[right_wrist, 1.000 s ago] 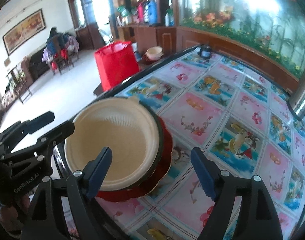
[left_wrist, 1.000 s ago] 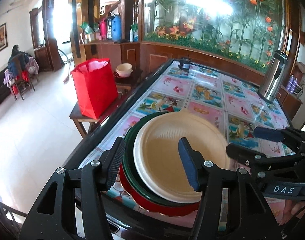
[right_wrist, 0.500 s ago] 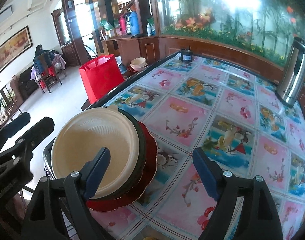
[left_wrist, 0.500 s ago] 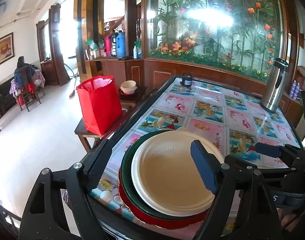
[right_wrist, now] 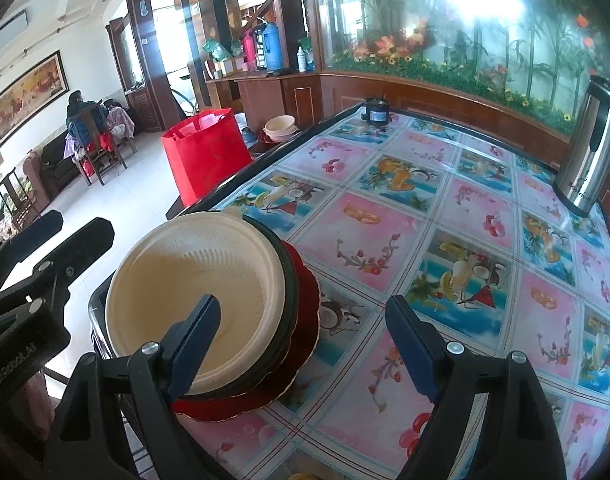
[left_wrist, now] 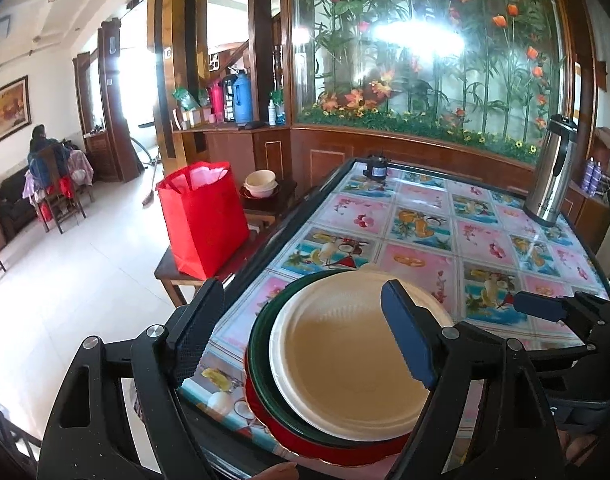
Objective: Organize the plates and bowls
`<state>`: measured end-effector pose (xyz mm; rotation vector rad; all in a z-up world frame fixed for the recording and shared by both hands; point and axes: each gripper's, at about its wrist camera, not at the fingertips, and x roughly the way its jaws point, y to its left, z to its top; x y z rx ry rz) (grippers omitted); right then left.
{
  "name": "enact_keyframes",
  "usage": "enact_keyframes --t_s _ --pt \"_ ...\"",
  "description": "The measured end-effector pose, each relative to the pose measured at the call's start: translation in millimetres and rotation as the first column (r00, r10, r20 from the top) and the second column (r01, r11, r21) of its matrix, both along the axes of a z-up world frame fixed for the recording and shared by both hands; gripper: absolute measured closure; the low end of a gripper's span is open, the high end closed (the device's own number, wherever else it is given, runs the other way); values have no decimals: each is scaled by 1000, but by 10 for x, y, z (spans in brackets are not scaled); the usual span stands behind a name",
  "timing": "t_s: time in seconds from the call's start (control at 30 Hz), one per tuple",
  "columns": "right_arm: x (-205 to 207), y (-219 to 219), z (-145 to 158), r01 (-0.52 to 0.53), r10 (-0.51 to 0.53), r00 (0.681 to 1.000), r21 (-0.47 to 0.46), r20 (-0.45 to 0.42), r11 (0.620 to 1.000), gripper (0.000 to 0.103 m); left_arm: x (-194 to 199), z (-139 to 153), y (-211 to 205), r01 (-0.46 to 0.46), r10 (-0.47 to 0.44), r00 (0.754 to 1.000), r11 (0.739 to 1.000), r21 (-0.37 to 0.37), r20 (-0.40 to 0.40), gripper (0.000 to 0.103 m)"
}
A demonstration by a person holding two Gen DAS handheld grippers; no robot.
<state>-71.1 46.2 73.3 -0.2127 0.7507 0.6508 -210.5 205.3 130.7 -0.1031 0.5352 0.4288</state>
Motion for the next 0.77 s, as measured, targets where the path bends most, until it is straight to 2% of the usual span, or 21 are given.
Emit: enact_keyframes --t_s 0.3,0.77 --pt "4 9 9 -5 5 1000 -13 4 1000 18 42 4 8 27 -27 1000 999 -23 -4 21" --pt "3 26 -49 -21 20 1000 -25 -14 999 18 60 -27 17 7 -7 1000 1000 -24 -14 21"
